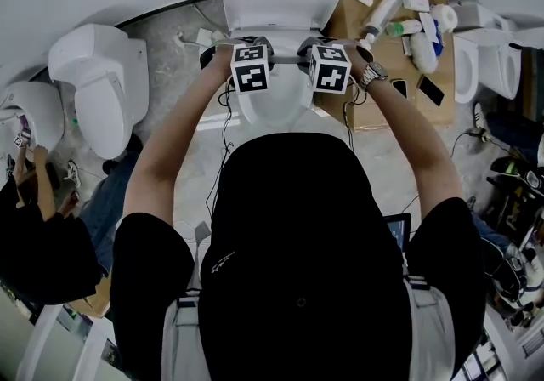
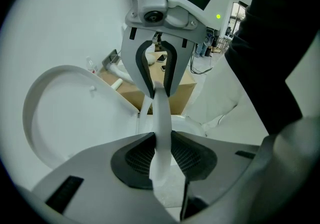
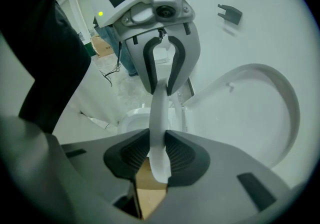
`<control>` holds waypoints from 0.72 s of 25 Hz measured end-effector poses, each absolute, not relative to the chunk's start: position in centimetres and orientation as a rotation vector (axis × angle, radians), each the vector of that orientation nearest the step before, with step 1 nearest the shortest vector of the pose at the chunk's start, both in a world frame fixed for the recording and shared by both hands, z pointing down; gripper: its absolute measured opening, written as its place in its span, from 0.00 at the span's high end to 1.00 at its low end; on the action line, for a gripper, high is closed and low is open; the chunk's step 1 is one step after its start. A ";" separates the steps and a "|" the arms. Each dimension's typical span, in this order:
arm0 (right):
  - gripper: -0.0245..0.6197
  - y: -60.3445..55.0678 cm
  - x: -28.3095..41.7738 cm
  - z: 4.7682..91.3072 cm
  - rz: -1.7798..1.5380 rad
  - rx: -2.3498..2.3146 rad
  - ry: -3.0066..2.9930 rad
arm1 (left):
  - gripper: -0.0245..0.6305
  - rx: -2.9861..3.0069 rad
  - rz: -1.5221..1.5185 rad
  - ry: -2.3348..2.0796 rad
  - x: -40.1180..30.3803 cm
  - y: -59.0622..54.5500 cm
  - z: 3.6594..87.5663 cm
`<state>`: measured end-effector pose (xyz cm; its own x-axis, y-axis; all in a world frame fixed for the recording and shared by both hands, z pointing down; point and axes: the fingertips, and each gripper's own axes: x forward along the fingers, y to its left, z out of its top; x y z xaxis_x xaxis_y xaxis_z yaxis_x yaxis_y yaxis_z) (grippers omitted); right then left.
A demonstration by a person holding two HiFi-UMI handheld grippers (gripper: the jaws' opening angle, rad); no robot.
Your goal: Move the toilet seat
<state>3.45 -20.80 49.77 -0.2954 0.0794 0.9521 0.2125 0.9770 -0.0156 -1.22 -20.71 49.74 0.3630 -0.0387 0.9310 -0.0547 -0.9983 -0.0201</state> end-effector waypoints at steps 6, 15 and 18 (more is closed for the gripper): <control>0.80 -22.9 3.2 49.4 -0.175 -0.161 -1.885 | 0.80 2.585 1.774 -0.116 -1.3 -22.3 49.3; 0.80 -25.5 2.8 48.4 -0.185 -0.115 -1.900 | 0.80 2.579 1.788 -0.169 -1.7 -25.0 48.4; 0.81 -26.4 2.8 48.3 -0.194 -0.096 -1.900 | 0.80 2.577 1.793 -0.190 -1.8 -25.8 48.3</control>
